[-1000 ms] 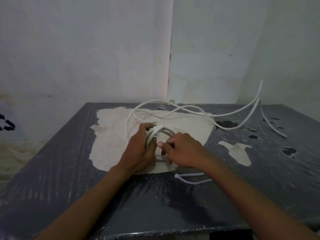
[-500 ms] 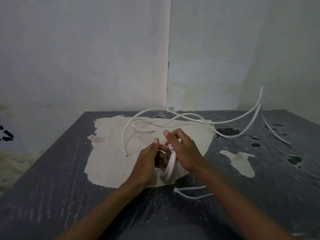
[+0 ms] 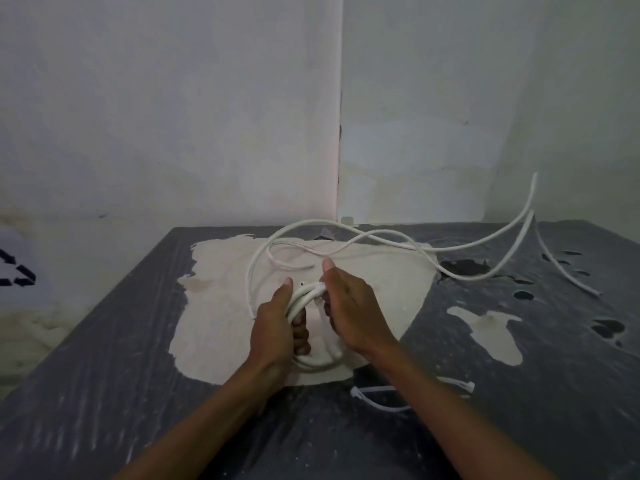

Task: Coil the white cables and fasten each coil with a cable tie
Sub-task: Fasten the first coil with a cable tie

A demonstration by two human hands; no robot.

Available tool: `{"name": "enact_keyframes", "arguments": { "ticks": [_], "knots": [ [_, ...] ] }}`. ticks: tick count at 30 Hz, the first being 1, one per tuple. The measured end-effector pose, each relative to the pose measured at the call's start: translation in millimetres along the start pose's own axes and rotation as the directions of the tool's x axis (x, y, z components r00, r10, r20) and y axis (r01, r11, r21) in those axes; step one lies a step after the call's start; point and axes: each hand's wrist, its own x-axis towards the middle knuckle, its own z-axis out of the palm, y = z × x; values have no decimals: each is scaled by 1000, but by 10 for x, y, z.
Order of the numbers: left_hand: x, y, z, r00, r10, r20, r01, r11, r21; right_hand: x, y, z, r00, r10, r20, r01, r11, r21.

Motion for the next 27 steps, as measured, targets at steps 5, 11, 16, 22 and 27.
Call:
{"name": "enact_keyframes", "arguments": {
  "ticks": [5,11,16,22,27],
  "knots": [
    [86,71,-107,987,-152,43,156,980,-119,10,-69,100,991,131,-1,-129,978,166],
    [106,136,-37,997,-35,75,48,983,-178,89,-117,74,931,364,-23,-314,831,459],
    [191,92,-86,986,99,-131,-88,992,89,89,-162,132,941,334,50,-309,791,527],
    [195,124,-164,997,-27,-69,26,1000,-13,45,-194,191,945,327,-1,-289,837,464],
    [131,201,-140,991,-125,51,131,979,-157,37,-221,136,920,390,22,-342,777,529]
  ]
}}
